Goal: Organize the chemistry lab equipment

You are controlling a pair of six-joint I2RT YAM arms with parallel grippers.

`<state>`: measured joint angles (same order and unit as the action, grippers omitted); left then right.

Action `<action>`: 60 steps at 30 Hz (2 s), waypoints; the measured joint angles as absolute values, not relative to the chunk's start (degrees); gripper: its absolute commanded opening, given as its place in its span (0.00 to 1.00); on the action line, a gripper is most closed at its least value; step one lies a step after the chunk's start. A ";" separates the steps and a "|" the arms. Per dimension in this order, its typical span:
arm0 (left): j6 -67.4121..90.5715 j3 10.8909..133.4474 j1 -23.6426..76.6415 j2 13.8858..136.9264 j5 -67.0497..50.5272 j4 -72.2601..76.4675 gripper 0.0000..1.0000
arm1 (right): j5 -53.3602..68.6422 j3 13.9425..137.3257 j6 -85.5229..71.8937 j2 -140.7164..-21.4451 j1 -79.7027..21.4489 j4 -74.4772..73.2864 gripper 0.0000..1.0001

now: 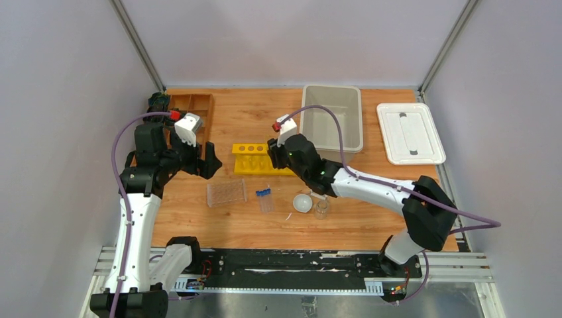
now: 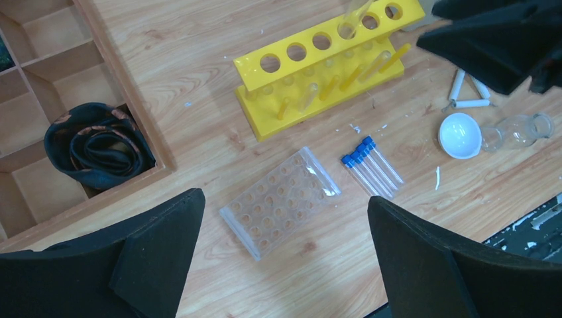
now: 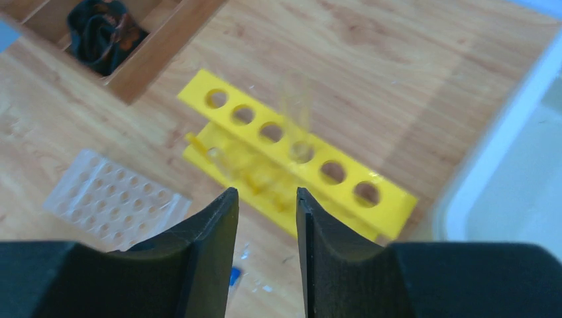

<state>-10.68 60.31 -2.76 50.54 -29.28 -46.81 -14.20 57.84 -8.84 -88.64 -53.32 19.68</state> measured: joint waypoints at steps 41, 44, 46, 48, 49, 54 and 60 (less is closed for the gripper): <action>-13.43 60.58 -4.78 49.10 -28.40 -50.43 1.00 | -13.08 70.06 -28.67 -109.45 -61.06 -11.35 0.16; -13.26 61.01 -4.78 49.10 -29.54 -50.54 1.00 | -13.10 69.30 -29.15 -108.92 -60.58 -10.66 0.04; -13.06 61.47 -4.80 49.10 -30.52 -50.70 1.00 | -13.23 68.10 -29.23 -107.70 -60.27 -10.85 0.00; -12.84 61.89 -4.80 49.10 -31.46 -50.74 1.00 | -13.45 66.94 -29.17 -105.75 -60.12 -11.70 0.00; -12.71 62.06 -4.80 49.10 -32.08 -50.72 0.99 | -13.54 66.65 -29.17 -104.44 -60.03 -12.12 0.00; -11.97 62.30 -4.80 48.60 -35.11 -50.74 0.97 | -13.02 68.10 -28.77 -94.52 -59.96 -11.11 0.00; -11.31 62.26 -4.80 46.52 -40.86 -50.72 0.91 | -10.26 74.26 -29.36 -89.21 -60.97 -0.34 0.00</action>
<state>-11.31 62.26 -4.80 46.52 -40.86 -50.72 -10.26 74.26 -29.36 -89.21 -60.97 -0.34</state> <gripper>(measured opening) 0.941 0.045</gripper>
